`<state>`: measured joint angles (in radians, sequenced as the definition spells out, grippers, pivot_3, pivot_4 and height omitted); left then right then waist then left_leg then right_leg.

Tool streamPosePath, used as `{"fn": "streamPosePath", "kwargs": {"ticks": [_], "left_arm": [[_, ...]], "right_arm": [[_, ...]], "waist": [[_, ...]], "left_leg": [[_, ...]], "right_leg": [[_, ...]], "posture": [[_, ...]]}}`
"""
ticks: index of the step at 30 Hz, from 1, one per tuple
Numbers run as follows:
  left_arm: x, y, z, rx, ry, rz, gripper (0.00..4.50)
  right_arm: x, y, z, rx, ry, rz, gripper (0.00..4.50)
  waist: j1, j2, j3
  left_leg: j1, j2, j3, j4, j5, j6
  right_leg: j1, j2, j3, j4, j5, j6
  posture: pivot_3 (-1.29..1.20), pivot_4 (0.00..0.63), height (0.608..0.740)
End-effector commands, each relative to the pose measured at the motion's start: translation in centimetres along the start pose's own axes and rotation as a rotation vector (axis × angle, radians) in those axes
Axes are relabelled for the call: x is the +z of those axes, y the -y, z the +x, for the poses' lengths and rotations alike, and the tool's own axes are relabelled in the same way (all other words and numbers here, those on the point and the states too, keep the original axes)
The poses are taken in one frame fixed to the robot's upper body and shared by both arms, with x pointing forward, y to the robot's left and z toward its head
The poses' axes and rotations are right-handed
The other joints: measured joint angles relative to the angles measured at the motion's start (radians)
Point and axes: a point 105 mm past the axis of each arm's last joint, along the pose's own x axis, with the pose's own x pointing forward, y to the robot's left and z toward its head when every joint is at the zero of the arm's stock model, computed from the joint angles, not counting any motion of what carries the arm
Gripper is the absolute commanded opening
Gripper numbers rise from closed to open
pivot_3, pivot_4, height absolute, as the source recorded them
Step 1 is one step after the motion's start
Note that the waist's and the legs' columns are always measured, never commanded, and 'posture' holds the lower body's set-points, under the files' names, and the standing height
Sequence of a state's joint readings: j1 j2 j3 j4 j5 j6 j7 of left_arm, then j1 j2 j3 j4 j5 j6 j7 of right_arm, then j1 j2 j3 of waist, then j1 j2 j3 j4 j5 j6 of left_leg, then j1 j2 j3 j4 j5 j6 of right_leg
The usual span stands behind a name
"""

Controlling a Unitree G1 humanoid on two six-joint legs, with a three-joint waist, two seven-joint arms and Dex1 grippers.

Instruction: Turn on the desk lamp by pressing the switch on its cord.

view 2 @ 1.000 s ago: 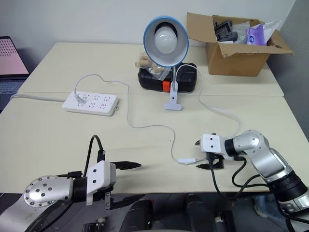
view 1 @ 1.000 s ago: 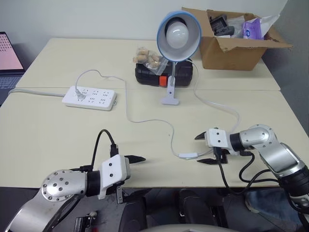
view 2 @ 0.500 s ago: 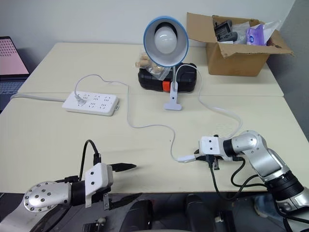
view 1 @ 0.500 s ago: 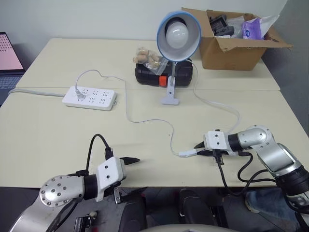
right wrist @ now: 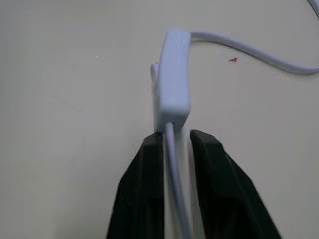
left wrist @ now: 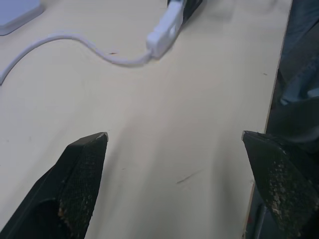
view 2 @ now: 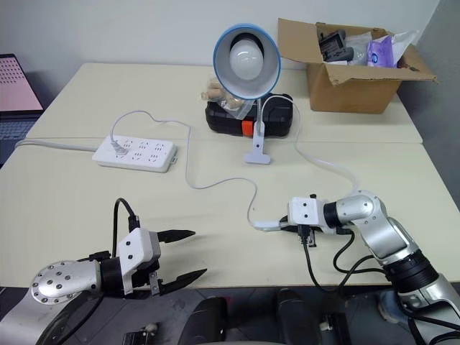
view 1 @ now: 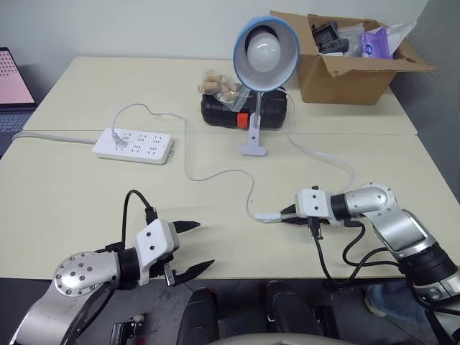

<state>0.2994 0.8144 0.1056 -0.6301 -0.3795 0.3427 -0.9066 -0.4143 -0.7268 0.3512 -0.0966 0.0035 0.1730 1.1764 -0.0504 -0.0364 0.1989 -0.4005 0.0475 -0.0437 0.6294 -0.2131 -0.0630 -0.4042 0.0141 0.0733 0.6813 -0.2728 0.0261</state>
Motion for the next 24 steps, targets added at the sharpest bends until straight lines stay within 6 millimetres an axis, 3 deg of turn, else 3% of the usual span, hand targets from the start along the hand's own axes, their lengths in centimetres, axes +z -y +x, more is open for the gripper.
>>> {"fn": "streamPosePath", "kwargs": {"ticks": [1,2,7,24], "left_arm": [[0.7,-0.3,-0.3,0.003,0.011,0.03,4.5],[0.7,-0.2,-0.3,0.001,0.011,0.03,4.5],[0.7,-0.2,-0.3,-0.011,0.003,0.038,4.5],[0.8,-0.2,0.0,-0.025,0.001,0.052,4.5]], "right_arm": [[0.6,0.0,-0.8,0.012,-0.005,-0.008,1.88],[0.6,-0.2,-1.0,0.021,-0.007,0.0,2.14],[1.1,-1.0,-1.5,0.061,0.013,0.067,2.14],[1.4,0.3,0.3,-0.009,0.052,0.136,2.14]], "waist": [[0.0,0.0,0.0],[0.0,0.0,0.0],[0.0,0.0,0.0],[0.0,0.0,0.0]], "left_leg": [[0.0,0.0,0.0,0.0,0.0,0.0],[0.0,0.0,0.0,0.0,0.0,0.0],[0.0,0.0,0.0,0.0,0.0,0.0],[0.0,0.0,0.0,0.0,0.0,0.0]], "right_leg": [[0.0,0.0,0.0,0.0,0.0,0.0],[0.0,0.0,0.0,0.0,0.0,0.0],[0.0,0.0,0.0,0.0,0.0,0.0],[0.0,0.0,0.0,0.0,0.0,0.0]], "posture": [[0.0,0.15,0.74],[0.0,0.15,0.74],[0.0,0.15,0.74],[0.0,0.15,0.74]]}}
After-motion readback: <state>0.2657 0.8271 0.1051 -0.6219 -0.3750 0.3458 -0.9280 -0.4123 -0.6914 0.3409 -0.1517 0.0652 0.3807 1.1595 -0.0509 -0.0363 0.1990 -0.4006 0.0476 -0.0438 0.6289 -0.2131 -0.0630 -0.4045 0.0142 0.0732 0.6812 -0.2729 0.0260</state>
